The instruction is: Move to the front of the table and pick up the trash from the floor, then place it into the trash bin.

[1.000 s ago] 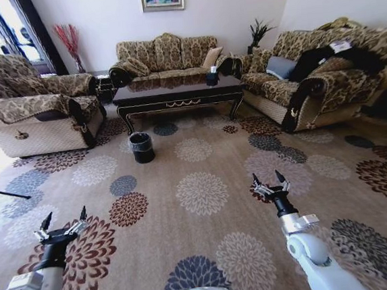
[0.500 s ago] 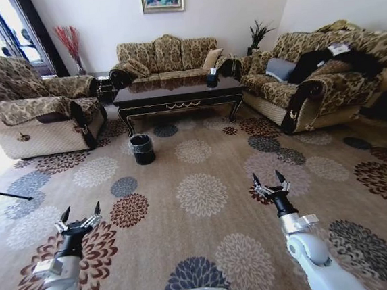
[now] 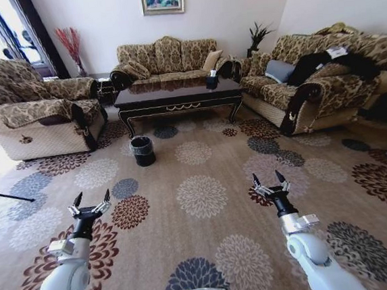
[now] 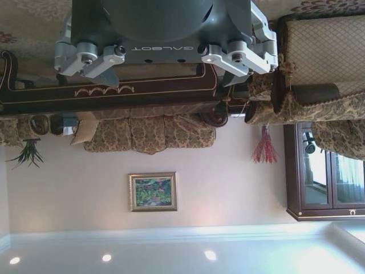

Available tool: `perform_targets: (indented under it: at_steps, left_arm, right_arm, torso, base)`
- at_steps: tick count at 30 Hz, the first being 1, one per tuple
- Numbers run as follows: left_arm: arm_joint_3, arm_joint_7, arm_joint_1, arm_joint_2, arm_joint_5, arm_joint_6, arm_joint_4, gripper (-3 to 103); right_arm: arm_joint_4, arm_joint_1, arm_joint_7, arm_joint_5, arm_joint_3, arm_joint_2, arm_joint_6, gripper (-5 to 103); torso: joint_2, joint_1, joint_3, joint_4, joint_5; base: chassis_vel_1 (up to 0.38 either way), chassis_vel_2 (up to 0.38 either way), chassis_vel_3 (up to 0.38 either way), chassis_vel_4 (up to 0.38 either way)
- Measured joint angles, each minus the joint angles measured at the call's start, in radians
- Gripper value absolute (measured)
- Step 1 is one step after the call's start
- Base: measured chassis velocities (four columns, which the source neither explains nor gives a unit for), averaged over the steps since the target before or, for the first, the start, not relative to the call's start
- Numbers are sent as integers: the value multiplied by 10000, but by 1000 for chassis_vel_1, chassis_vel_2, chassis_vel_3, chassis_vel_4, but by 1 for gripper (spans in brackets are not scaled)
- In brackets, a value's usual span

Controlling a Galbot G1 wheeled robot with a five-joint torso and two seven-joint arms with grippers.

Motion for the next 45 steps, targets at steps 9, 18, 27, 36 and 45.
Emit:
perform_targets:
  at_steps: [9,18,27,36,45]
  left_arm:
    - [-145,-70,192,53,46,339,-137,100]
    - [-243,-200,515,-75,46,591,-598,100]
    - [-96,-262,866,19,196,562,-882,99]
    - [-52,-337,1037,132,242,555,-932,99]
    - [59,-364,1247,134,289,665,-1011,99]
  right_arm:
    - [0,0,0,0,0,0,0,100]
    - [0,0,0,0,0,0,0,100]
    - [0,0,1,0,0,0,0,100]
    - [0,0,0,0,0,0,0,100]
    - [0,0,0,0,0,0,0,100]
  torso:
    - [371,138,233,-1,-1]
    - [743,285,457,1,1]
    - [1092,433,657,1,2]
    - [1450,571,878,-1,0]
    - [1809,717,1090,-1,0]
  base:
    - [0,0,0,0]
    - [0,0,0,0]
    - [0,0,0,0]
    - [0,0,0,0]
    - [0,0,0,0]
